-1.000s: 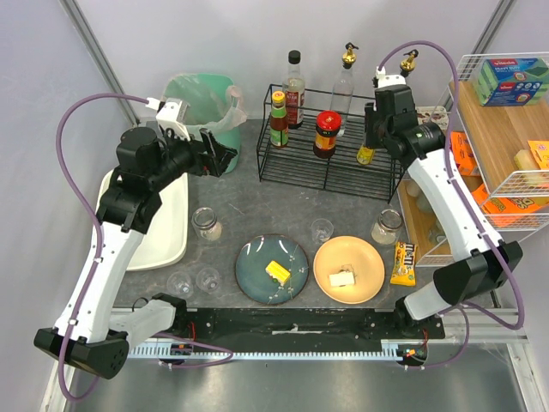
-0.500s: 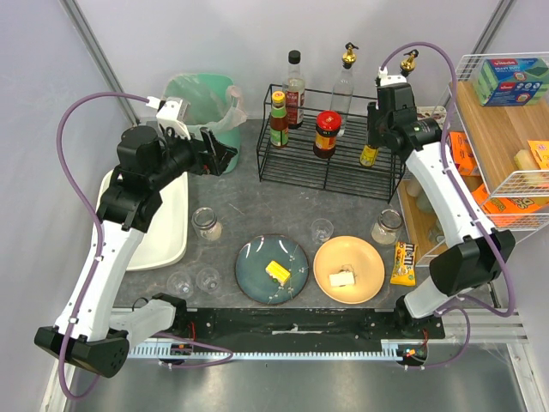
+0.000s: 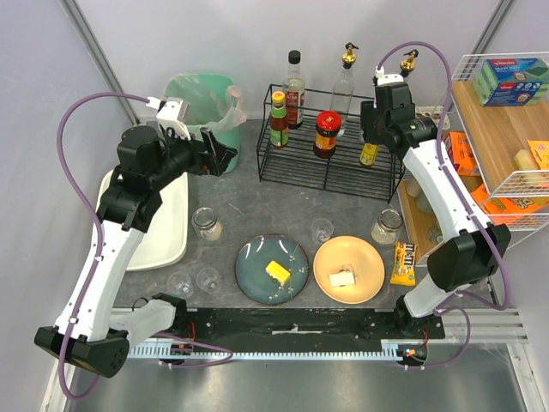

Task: Clear the kitchen counter

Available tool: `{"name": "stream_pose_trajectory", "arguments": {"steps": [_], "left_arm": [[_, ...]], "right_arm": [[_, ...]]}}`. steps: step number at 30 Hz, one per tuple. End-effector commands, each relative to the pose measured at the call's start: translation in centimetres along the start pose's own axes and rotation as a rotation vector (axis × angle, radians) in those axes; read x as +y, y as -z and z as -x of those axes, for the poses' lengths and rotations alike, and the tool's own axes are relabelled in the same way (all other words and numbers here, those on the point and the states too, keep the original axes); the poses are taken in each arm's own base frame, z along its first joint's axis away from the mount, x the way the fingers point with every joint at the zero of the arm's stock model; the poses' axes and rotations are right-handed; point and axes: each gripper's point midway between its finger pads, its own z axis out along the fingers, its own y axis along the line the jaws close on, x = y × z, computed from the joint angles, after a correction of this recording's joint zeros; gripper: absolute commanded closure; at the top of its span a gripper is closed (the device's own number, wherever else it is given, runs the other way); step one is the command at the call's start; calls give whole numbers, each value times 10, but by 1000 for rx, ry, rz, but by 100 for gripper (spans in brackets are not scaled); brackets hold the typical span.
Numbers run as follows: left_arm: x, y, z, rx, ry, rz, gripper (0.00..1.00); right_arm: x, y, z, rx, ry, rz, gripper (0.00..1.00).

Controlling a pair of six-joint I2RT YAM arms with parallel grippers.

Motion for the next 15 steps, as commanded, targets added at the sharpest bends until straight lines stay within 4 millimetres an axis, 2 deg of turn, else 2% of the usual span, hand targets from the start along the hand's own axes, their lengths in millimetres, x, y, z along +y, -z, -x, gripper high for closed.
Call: {"name": "stream_pose_trajectory", "arguments": {"steps": [1,7,15], "left_arm": [[-5,7,20,-59,-39,-5,8],[-6,7,20,-58,-36,-8,8],[-6,6,19,-52,-29,-13,8]], "right_arm": [[-3,7,18,-58,-2,2,35],[-7,28,34,-118,-14,12,18],[-2,56,49,-182,-20,84,13]]}}
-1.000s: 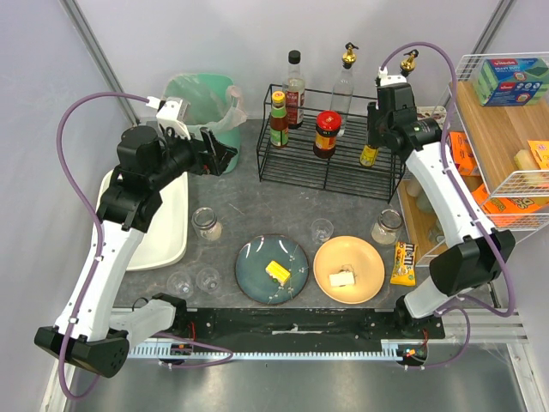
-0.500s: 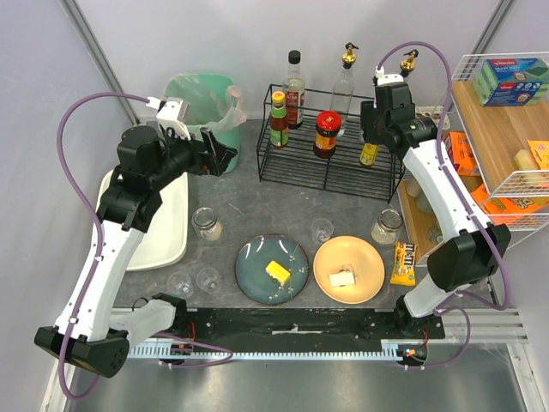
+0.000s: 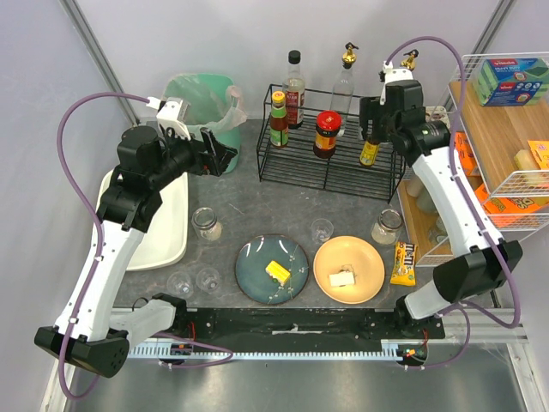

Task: Clear the kitchen counter

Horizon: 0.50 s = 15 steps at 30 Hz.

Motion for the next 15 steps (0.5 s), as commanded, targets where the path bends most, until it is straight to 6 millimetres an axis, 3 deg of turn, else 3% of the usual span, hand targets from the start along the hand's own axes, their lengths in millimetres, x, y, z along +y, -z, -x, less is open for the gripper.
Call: {"name": "stream_pose_trajectory", "arguments": {"steps": [1,10,15], "left_arm": [[-6,5,18,-49,-29,-14,8],[-7,5,13,-37,-18,-23,8],[-6,4,8,-23,-11,-21,8]], "right_arm": [[3,35,38,-135,-19,65,13],[31,62,41,-187,27,273,12],[66,80,31,-219,70,470,11]]}}
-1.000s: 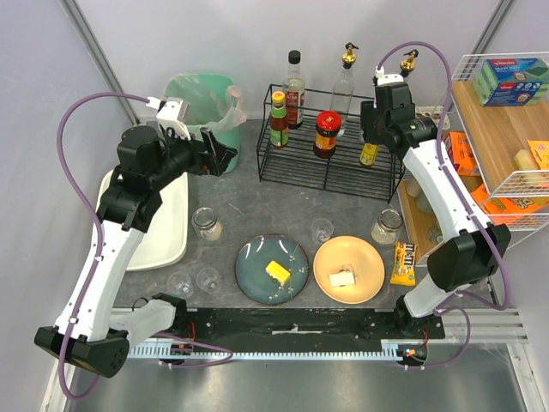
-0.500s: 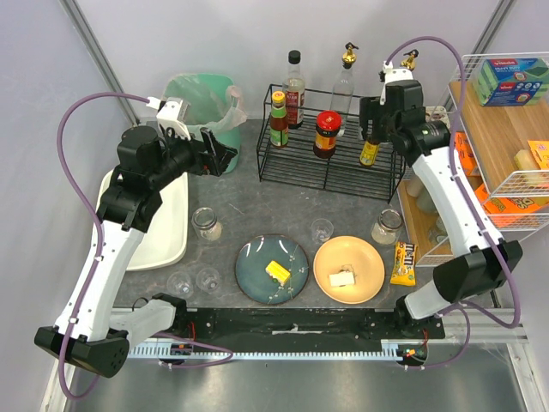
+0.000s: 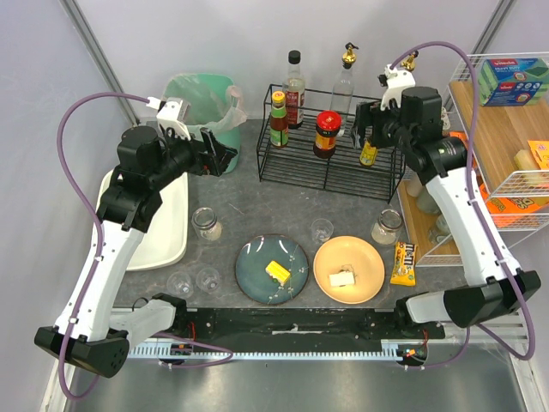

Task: Clear the kitchen counter

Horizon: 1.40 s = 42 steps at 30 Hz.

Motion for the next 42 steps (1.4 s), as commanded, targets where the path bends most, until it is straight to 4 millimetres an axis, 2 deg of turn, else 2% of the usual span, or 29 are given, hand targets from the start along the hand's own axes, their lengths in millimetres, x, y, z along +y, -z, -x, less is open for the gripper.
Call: {"name": "stream_pose_trajectory", "arguments": {"steps": [1,6,12,14,19,28,35,42], "left_arm": [[-6,4,8,-22,-7,-18,8],[-1,5,5,-8,0,7,8],[2,15,21,-55,-2,55,9],[1,23,30,-84,-8,71,9],[-1,43,46,-145,-18,100,10],[-8,84,46,-188,-5,122,10],[1,127,39,-228,7,223,10],[-5,154,29,-270,28,219,10]], "right_arm": [[43,16,12,-87,57,220,11],[88,18,-8,-61,163,353,10],[166,12,-42,-32,220,490,2],[197,9,-61,-10,239,532,2],[253,-4,-95,9,287,524,2],[351,-25,-145,27,188,544,2],[404,-37,-172,52,123,503,2],[429,-48,-209,73,139,473,2]]}}
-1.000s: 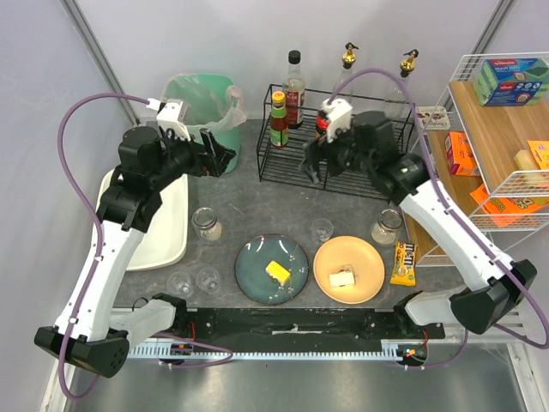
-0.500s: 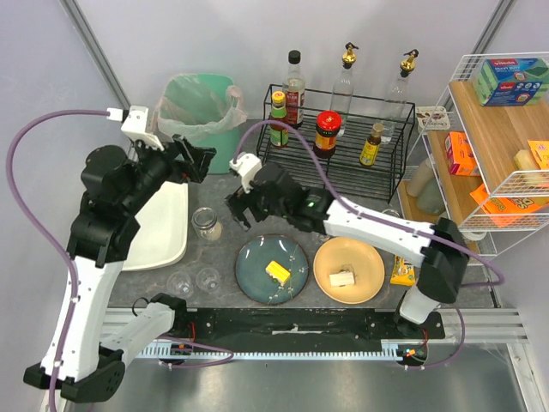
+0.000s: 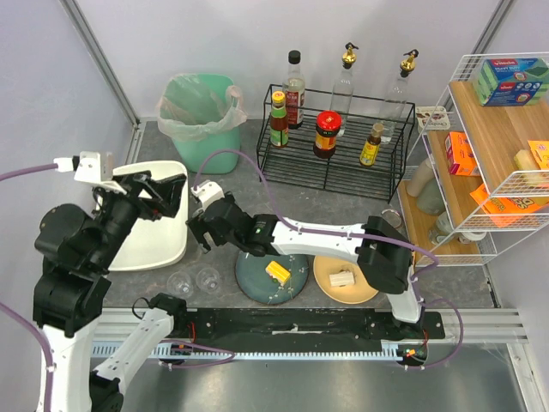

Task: Clear the kitchen counter

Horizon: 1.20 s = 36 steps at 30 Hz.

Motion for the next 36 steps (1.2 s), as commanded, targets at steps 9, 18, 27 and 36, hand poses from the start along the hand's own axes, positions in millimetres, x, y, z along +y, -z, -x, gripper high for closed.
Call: {"name": "stream_pose_trajectory", "arguments": {"steps": [9,18,27,36], "left_arm": [[-3,19,-27,19,86,-28,10],[-3,14,-35,30,76,-43,10],[1,6,-50,46,40,-42,10],[4,4,-67,57,31,-55,11]], "right_arm": [[-1,-47,-3,-72,-26,-141,2],[-2,-75,-15,-94,-4,-163,2],[-11,-93,-20,-131,-54,-216,5],[-59,-60,-18,-175,-66,-432,47]]}}
